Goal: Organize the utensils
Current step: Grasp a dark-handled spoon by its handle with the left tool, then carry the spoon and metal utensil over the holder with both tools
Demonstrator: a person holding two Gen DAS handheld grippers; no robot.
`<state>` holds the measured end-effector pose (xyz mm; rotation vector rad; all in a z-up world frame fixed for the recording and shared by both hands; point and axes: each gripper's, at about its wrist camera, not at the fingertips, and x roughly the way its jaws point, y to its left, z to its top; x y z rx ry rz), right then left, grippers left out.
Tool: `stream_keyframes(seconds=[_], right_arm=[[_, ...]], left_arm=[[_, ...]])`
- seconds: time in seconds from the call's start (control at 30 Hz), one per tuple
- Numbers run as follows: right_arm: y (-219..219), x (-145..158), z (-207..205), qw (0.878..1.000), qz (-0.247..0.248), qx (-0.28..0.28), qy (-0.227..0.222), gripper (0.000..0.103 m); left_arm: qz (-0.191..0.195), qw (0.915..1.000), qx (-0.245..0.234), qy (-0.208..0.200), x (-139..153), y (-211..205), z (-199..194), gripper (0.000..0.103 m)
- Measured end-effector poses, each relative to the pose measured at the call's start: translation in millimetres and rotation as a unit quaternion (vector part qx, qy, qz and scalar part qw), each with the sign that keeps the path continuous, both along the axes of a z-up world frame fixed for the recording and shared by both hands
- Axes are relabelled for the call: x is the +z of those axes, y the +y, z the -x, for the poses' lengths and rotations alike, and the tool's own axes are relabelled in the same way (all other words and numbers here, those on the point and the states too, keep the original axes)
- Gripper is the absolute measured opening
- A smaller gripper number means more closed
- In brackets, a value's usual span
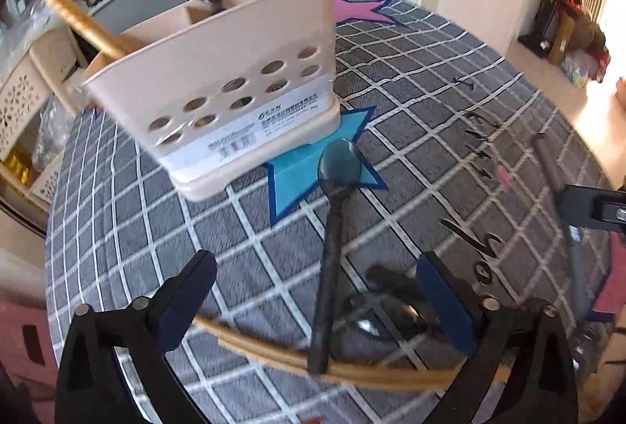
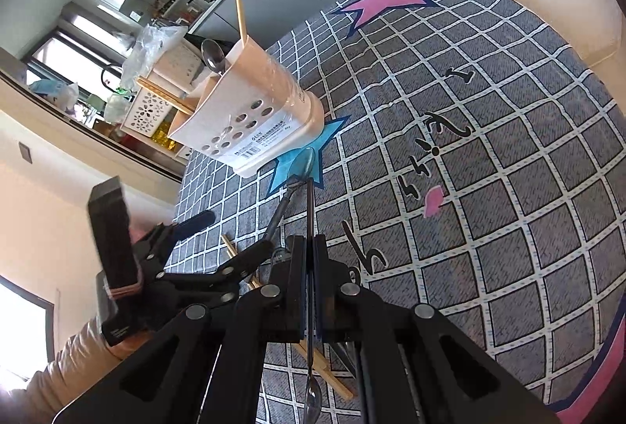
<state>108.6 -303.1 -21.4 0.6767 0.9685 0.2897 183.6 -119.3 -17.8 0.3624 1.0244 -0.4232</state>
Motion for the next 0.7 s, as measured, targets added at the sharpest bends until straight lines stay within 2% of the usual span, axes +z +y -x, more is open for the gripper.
stream_keyframes(seconds=[0.13, 0.3, 0.37, 0.4, 0.43, 0.53, 0.7], right_arm=[[-3.0, 1.5, 1.6, 1.000, 0.000, -0.003, -0.001, 0.003], [-5.2, 2.9, 3.0, 1.000, 0.003, -0.005, -0.004, 0.003], [-4.8, 2.5, 1.3, 1.000, 0.003, -0.004, -0.004, 0.003], [-3.7, 2.3, 0.3, 1.000, 0.006, -0.002, -0.004, 0.003], [-2.3, 2.5, -0.2, 1.000, 0.011, -0.001, -0.004, 0.003], [2.0, 5.5, -1.3, 1.000, 0.030, 0.001, -0.008, 0.003], [7.4, 13.0, 0.3, 0.998, 0.053, 0.003, -0.018, 0.003]], left_arm=[[0.000, 0.9991, 0.009, 0.042, -16.7, -4.7, -21.7, 0.102], [0.021, 0.9968, 0.015, 0.076, -25.3, -5.9, -37.4, 0.093], [0.022, 0.9970, 0.002, 0.074, -23.6, -9.1, -35.7, 0.079], [0.023, 0.9971, -0.010, 0.073, -22.1, -11.5, -33.6, 0.058], [0.022, 0.9968, -0.020, 0.074, -22.3, -15.2, -33.0, 0.044], [0.021, 0.9975, -0.028, 0.062, -18.7, -14.4, -22.4, 0.044], [0.085, 0.9961, 0.003, 0.025, 10.4, 13.0, 4.9, 0.044]])
